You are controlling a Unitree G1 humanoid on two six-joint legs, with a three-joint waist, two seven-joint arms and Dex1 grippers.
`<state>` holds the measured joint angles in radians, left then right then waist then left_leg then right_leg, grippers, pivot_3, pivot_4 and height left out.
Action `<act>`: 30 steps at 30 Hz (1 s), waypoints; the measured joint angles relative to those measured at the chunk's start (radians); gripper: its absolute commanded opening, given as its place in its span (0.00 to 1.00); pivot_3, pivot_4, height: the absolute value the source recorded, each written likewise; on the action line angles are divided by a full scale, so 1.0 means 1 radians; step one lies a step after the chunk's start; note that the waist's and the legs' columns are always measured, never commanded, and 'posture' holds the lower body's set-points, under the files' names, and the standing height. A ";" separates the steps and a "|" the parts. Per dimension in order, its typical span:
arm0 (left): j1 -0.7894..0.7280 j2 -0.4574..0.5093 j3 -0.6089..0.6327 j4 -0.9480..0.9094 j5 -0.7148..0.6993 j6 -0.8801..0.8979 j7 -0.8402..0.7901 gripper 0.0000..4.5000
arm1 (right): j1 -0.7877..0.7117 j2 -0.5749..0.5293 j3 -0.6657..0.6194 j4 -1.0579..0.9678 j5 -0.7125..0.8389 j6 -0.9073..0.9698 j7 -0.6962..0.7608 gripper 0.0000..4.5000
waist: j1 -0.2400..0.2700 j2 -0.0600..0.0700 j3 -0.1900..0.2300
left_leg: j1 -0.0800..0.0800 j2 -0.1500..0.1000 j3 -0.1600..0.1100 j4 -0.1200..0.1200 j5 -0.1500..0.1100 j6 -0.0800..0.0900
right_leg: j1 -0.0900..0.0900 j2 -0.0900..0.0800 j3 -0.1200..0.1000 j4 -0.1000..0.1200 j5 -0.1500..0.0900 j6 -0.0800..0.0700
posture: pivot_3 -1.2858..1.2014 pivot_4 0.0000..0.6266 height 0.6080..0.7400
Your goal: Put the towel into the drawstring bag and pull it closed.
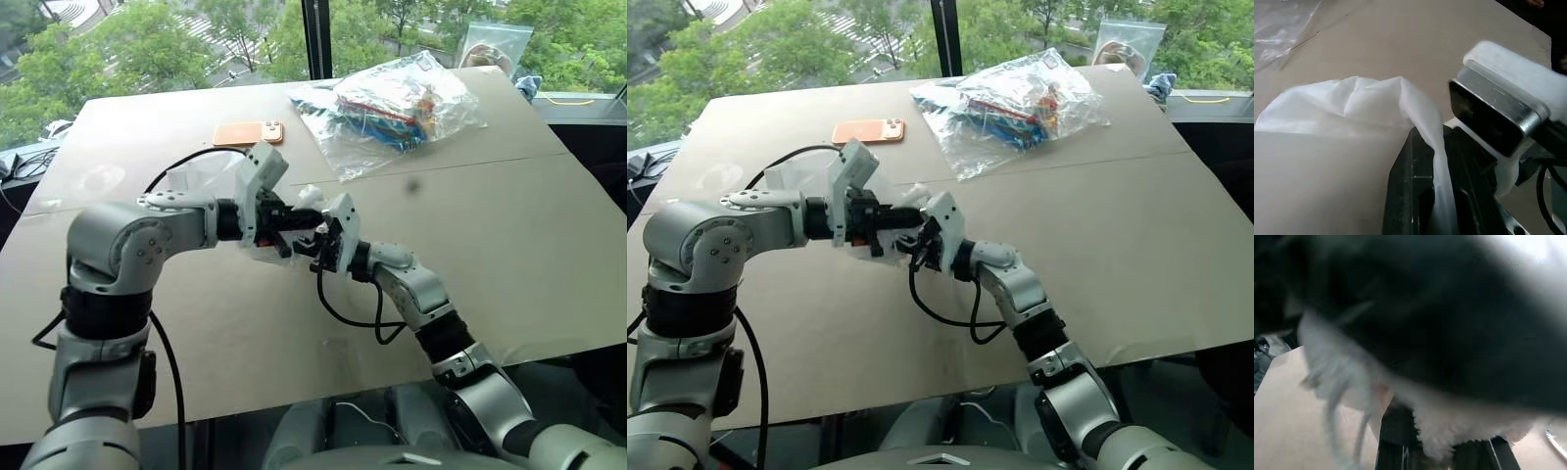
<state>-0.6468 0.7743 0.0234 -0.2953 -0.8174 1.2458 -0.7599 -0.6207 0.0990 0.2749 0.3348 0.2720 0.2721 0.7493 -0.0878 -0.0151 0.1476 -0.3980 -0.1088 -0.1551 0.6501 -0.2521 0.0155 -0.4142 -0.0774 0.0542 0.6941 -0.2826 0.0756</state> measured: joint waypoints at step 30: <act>0.276 0.100 0.066 0.001 0.143 -0.315 -0.085 0.00 | -0.187 0.028 0.005 0.454 -0.152 -0.362 0.129 0.63 | -0.004 0.001 0.001 | 0.002 0.003 0.001 -0.001 0.001 -0.002 | 0.000 0.006 0.001 -0.001 0.001 -0.002 | 0.52 0.24 1.00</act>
<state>-0.3710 0.8746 0.0897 -0.2939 -0.6746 0.9310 -0.8445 -0.8080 0.1275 0.2800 0.7892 0.1196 -0.0901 0.8785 -0.0918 -0.0141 0.1485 -0.3961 -0.1058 -0.1543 0.6494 -0.2516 0.0139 -0.4141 -0.0711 0.0547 0.6933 -0.2816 0.0738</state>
